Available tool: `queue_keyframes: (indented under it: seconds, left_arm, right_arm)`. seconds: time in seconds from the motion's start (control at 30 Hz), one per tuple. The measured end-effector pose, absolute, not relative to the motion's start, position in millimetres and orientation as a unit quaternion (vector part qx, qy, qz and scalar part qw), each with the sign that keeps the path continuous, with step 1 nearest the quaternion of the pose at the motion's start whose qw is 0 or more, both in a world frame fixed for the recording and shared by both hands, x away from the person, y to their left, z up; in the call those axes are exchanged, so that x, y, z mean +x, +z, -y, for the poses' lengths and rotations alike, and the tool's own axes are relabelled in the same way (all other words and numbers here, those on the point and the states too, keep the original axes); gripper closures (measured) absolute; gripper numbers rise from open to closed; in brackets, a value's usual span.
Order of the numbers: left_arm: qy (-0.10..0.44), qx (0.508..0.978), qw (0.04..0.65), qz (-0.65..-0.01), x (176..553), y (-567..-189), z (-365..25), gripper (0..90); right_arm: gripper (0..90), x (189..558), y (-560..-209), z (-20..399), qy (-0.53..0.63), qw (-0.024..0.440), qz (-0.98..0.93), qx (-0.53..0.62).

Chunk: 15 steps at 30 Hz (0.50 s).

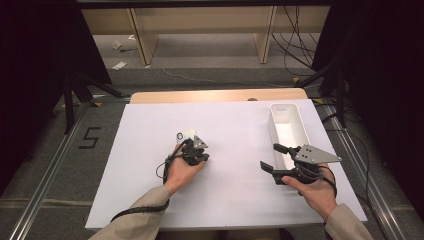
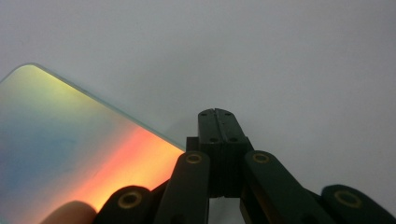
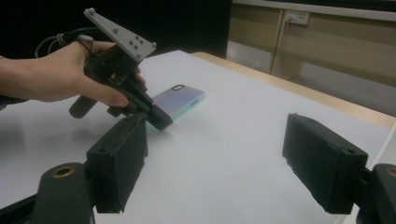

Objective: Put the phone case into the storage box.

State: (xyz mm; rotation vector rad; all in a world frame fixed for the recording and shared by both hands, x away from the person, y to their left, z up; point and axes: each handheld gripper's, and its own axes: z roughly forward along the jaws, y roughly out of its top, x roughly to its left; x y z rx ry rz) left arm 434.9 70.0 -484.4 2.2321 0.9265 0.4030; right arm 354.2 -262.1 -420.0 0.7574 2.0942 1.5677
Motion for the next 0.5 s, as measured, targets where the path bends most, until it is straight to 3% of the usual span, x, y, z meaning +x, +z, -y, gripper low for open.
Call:
queue_keyframes:
  seconds: [0.5]
  left_arm:
    - [0.151,0.858,0.324,-0.370,429.6,-482.7,-76.6,89.8]
  right_arm:
    - [23.0,354.1,-419.8,263.0,0.563,0.208,-0.752,0.274]
